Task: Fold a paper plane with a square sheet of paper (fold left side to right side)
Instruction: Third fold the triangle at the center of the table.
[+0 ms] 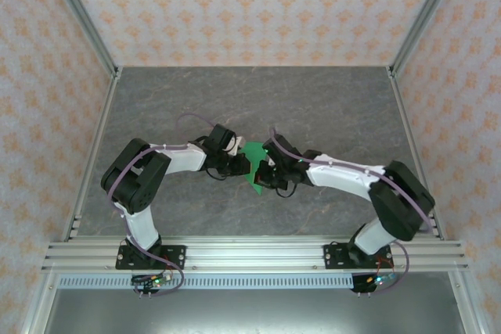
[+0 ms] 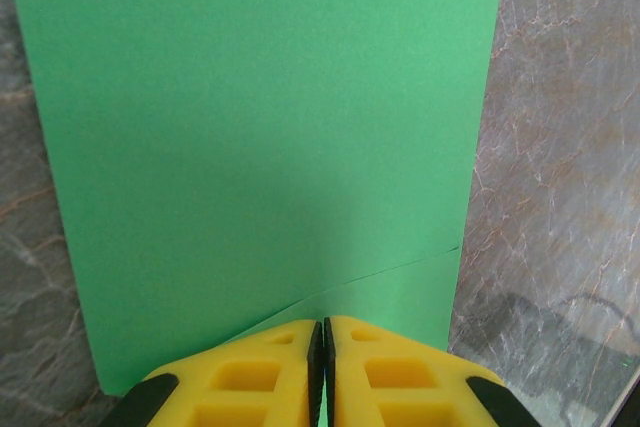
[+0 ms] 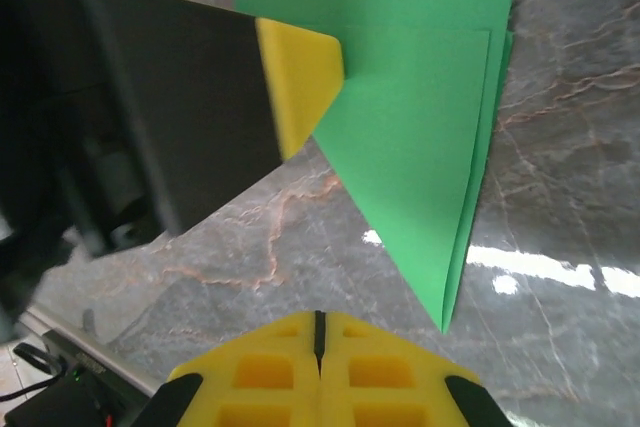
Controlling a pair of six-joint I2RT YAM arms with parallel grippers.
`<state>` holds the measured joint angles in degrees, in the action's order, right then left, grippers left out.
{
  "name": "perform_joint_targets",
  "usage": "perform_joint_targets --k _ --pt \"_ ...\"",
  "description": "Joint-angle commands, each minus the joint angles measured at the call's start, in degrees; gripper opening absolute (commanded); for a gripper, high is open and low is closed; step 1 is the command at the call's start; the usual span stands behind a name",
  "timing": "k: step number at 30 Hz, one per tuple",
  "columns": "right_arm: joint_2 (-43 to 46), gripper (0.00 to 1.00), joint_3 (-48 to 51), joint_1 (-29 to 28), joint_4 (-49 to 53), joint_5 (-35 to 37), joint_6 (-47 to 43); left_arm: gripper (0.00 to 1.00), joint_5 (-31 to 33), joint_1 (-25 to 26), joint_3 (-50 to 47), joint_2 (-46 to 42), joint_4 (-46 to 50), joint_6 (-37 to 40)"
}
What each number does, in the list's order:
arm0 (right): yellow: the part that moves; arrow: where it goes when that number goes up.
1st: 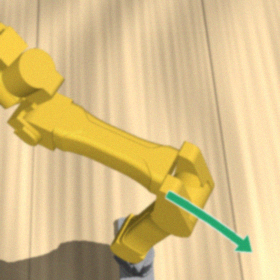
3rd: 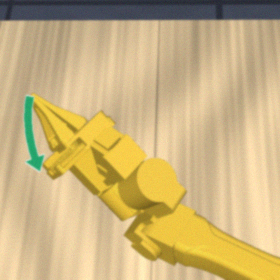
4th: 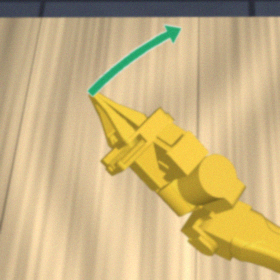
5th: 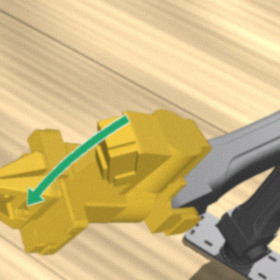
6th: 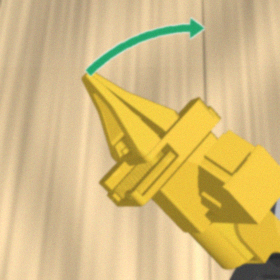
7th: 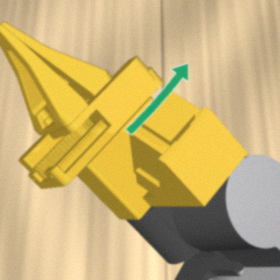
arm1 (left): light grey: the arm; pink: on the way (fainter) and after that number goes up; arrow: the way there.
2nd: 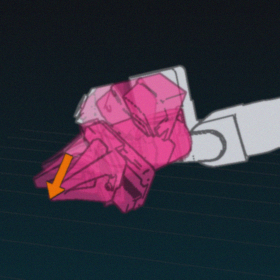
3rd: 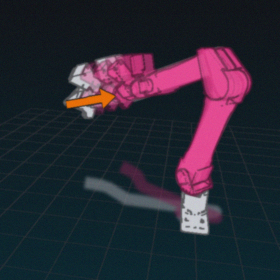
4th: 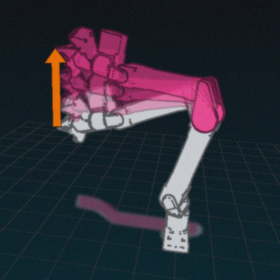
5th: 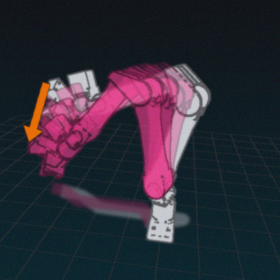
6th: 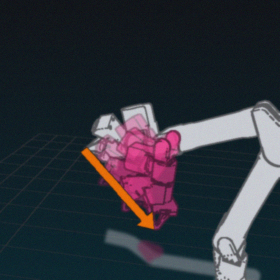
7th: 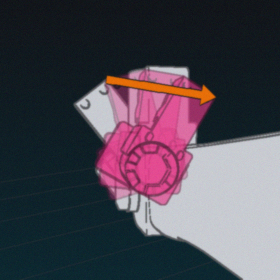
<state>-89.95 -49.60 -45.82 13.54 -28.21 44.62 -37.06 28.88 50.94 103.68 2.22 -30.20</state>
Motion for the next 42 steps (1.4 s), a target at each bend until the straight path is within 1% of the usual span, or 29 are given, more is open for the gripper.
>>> perform_joint_targets --k 1,9,15,19,23,33,38,42 --pt "-2.77 0.03 -1.34 -0.67 -4.49 -0.9 2.62 0.14 4.89 0.12 -1.67 1.42 1.32 -0.04" --pt "-7.93 0.03 -1.62 -0.71 -6.48 -0.46 5.09 0.14 4.85 0.12 -1.8 1.35 1.32 0.01" --pt "-7.73 0.02 -0.06 -0.7 -4.0 1.96 6.88 0.14 4.97 0.15 -1.78 1.36 1.45 0.06" --pt "-7.23 0.03 2.71 -0.75 -3.67 0.06 8.87 0.14 5.07 0.12 -1.78 1.42 1.59 0.22" --pt "-6.45 0.03 4.78 -0.79 -0.12 -0.57 8.43 0.14 5.24 0.17 -1.81 1.35 1.69 0.31" --pt "0.59 0.02 12.06 -1.31 3.12 -0.19 9.43 0.14 5.42 0.12 -1.72 1.0 2.02 0.58" --pt "5.27 0.03 14.77 -1.36 5.33 2.12 9.04 0.14 5.07 0.15 -0.97 0.82 2.46 0.58" --pt "10.23 0.04 14.34 -1.34 9.56 5.57 6.62 0.14 5.05 0.13 -0.68 0.39 2.79 0.55"
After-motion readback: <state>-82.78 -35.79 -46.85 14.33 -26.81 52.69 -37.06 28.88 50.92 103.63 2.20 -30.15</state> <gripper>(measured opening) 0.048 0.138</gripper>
